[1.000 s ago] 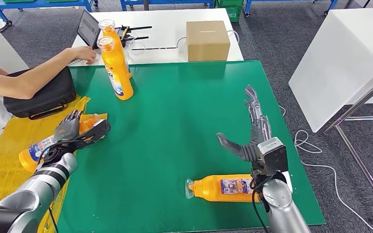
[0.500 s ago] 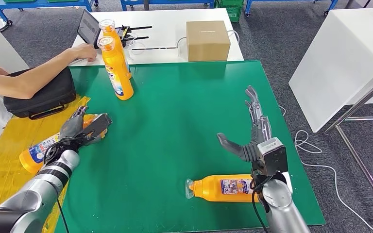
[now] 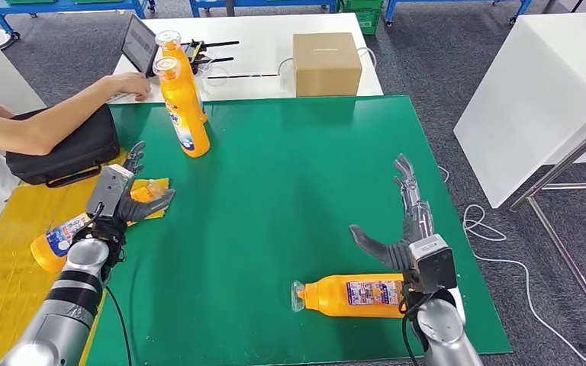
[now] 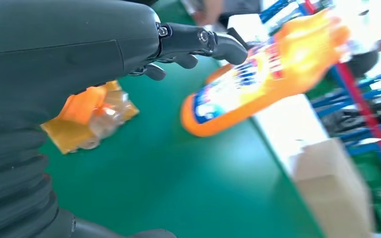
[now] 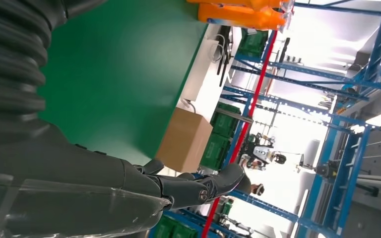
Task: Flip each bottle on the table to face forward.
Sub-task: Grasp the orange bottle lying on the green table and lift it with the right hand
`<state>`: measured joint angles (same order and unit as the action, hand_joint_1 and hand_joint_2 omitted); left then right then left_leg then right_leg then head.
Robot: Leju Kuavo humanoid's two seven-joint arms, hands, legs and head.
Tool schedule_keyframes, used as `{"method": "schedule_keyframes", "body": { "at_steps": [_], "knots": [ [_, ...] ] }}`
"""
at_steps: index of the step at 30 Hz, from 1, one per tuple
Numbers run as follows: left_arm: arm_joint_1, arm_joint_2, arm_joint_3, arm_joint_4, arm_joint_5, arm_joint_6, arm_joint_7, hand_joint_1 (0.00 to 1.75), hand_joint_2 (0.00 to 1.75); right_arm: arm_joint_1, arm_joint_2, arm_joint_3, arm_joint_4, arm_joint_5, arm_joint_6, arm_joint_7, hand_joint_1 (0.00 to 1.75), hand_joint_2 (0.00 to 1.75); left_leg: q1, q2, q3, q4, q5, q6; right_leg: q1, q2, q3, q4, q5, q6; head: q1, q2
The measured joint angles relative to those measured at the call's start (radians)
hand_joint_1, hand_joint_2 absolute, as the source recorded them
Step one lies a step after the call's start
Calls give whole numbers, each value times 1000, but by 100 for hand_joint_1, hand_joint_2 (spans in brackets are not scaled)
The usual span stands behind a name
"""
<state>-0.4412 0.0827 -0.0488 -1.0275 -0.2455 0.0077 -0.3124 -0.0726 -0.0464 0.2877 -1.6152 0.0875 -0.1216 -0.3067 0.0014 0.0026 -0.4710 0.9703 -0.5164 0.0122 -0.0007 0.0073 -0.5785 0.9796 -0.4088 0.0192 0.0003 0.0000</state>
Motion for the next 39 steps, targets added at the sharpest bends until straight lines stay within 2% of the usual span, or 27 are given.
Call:
{"method": "schedule_keyframes", "body": {
  "at_steps": [6,11,15,19,23,29,39],
  "knots": [
    [32,6,-4,-95,22,-16,-3,0,175,5,-4,-2,-1,3,-1,0,0,175,0,0,0,0,0,0,0,0,0,0,0,0,0,0],
    [101,15,-5,-200,229,-145,-49,0,175,17,-12,-3,-5,58,1,0,0,175,0,1,0,0,0,0,0,0,0,0,0,0,0,0],
    [204,12,6,-323,364,-227,-62,0,175,40,-31,5,-12,186,12,11,0,175,0,1,-1,0,-1,0,0,0,-1,0,-1,0,0,0],
    [283,-11,9,-394,389,-225,-73,0,175,71,-66,55,-26,391,20,28,0,175,0,0,-1,0,-1,0,0,0,-1,-1,-1,0,0,0],
    [331,-41,9,-429,406,-210,-86,0,175,107,-116,115,-42,502,34,53,0,175,0,0,-1,0,-1,0,-1,0,0,-1,-1,0,0,0],
    [351,-70,10,-440,420,-202,-90,0,175,138,-199,161,-54,549,75,68,0,175,0,0,-2,0,-1,0,0,0,0,-1,-1,0,0,0],
    [335,-91,10,-413,421,-195,-90,0,175,153,-281,197,-58,565,118,75,0,175,0,0,-1,0,-1,0,0,0,0,-1,-1,0,0,0]
  ]
}}
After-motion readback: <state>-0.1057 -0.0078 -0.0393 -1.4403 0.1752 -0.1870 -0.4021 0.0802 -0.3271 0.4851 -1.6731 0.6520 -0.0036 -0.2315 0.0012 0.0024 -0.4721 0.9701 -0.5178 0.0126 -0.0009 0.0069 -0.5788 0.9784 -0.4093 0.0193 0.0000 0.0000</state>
